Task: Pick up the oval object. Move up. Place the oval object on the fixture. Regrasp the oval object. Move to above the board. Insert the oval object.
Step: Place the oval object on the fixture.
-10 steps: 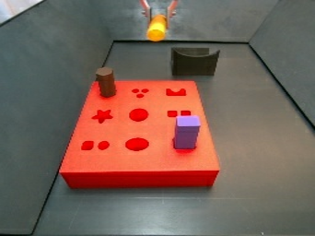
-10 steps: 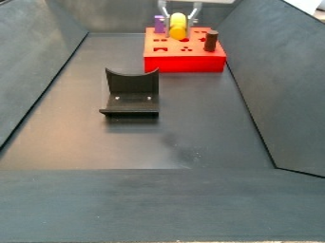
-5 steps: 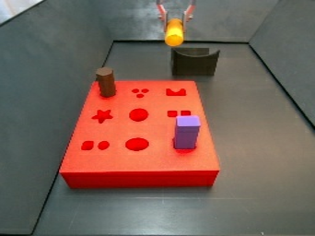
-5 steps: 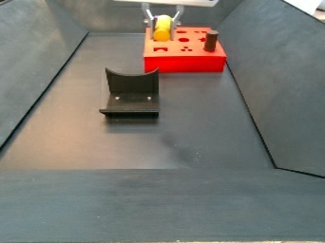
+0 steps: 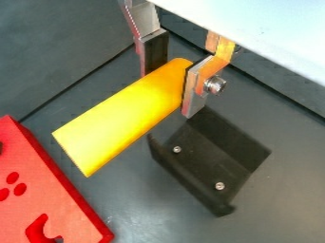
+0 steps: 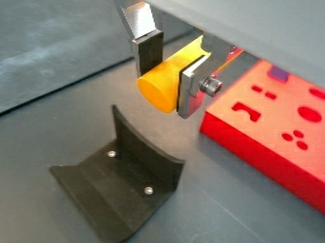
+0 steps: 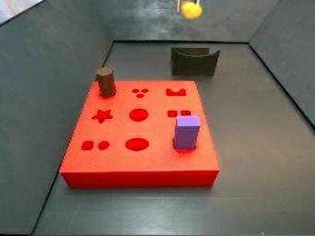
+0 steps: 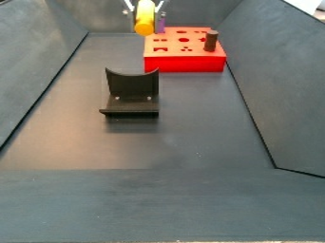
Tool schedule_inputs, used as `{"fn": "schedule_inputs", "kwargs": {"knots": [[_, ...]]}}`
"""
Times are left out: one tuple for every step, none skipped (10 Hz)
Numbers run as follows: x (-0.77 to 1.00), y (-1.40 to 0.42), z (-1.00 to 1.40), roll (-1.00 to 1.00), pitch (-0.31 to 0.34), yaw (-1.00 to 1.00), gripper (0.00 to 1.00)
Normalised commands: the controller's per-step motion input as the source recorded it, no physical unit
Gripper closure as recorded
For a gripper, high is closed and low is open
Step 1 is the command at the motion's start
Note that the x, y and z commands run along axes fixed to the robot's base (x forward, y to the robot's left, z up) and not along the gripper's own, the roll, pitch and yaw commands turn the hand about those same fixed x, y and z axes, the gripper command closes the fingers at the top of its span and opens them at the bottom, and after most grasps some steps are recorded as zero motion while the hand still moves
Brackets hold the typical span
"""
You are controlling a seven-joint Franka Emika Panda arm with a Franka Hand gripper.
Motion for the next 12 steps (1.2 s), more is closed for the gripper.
{"fn": "schedule_inputs", "kwargs": {"knots": [[0.48,0.74,0.13,-1.0,0.197,0.07,1.0],[0.44,0.63,0.08,-1.0,0.211,0.05,1.0],[0.39,0.41,0.02,-0.99,0.235,0.0,1.0],[0.35,0.26,0.01,-0.84,0.222,-0.04,1.0],[0.3,0.09,0.0,-0.62,0.188,-0.08,1.0],[0.27,0.07,-0.01,-0.5,0.169,-0.09,1.0],[0.19,0.06,-0.01,-0.3,0.138,-0.11,1.0],[0.13,0.05,-0.01,-0.22,0.119,-0.11,1.0],[0.1,0.07,-1.0,-1.0,0.001,-0.11,1.0],[0.1,0.07,-1.0,-1.0,-0.015,-0.11,1.0],[0.11,0.08,-1.0,-1.0,0.001,-0.11,1.0],[0.12,0.08,-1.0,-1.0,0.023,-0.11,1.0]]}}
